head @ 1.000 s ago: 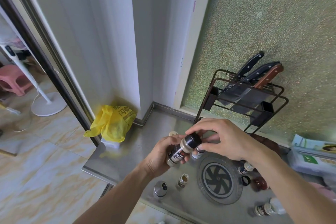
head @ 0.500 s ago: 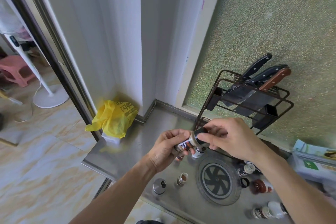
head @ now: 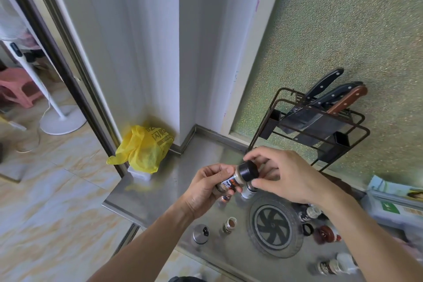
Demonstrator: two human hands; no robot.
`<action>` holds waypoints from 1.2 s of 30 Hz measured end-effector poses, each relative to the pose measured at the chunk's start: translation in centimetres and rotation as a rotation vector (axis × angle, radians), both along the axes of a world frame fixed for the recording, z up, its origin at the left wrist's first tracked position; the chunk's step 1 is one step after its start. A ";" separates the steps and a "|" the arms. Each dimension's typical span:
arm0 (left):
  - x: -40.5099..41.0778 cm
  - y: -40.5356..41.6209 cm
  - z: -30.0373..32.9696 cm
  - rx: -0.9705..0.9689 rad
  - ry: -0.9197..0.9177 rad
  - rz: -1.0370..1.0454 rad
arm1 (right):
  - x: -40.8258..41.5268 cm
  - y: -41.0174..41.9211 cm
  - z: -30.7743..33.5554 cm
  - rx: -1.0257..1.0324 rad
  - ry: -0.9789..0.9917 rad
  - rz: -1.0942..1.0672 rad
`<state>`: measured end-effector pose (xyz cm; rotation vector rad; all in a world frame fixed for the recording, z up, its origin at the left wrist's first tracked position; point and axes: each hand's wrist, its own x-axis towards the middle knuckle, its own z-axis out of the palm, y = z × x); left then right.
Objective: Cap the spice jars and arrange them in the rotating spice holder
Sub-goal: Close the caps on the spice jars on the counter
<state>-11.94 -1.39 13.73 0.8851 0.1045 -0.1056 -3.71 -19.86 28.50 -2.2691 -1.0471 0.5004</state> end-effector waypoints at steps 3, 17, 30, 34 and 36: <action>-0.1 0.3 -0.4 0.009 -0.002 0.006 | 0.0 0.3 0.1 -0.112 -0.109 -0.045; -0.5 0.8 -1.0 -0.041 -0.107 0.000 | -0.1 1.1 -2.0 0.017 0.106 -0.079; 0.8 4.4 -3.7 1.099 -0.181 0.047 | -1.2 3.8 -11.0 -0.041 -0.089 -0.182; 1.5 3.7 -7.5 1.269 -0.139 0.058 | -0.9 3.9 -15.1 0.010 0.071 -0.274; 2.0 3.3 -9.9 1.328 -0.042 0.073 | -1.2 3.2 -16.9 -0.023 0.082 -0.336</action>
